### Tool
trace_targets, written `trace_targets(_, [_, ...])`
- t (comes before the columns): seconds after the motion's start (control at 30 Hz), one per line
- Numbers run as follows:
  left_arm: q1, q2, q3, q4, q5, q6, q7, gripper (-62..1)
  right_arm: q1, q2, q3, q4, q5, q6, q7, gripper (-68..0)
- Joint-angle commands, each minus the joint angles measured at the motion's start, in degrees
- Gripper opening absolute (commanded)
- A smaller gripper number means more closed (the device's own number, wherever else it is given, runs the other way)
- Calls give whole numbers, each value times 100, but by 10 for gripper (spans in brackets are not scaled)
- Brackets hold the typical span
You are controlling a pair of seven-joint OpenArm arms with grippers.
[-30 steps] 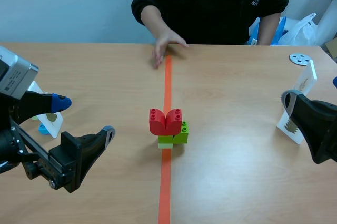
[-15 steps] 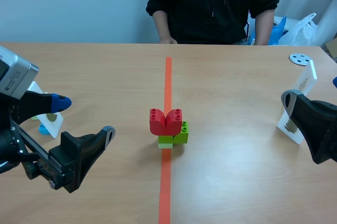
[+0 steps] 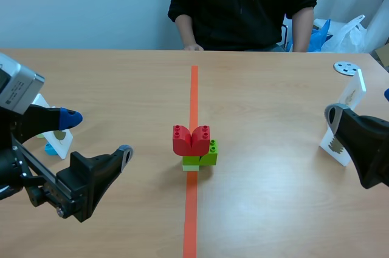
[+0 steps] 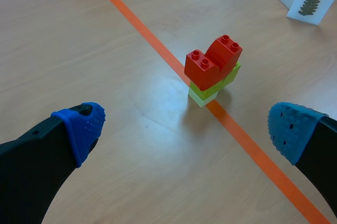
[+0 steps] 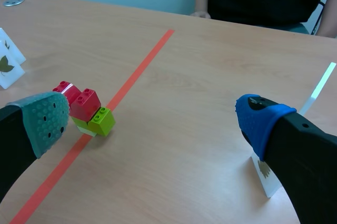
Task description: Sort the leaf by its shape. The table is split by an orange tape line. A compound leaf with several leaflets goes to the left side, a simple leaf with one blade goes to the right side. Return to the home posture when a red brick is placed on the table.
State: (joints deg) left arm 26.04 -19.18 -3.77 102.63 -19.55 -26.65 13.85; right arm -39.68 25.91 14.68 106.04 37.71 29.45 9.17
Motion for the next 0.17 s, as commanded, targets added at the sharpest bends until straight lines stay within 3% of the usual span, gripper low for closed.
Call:
trace_targets(0.0, [-20,42,-7,138,-39,-7,-79,14,79,72,81,94,44,17,129,4])
trace_targets(0.13, [-20,42,-7,138,-39,-7,-79,14,79,72,81,94,44,17,131,4])
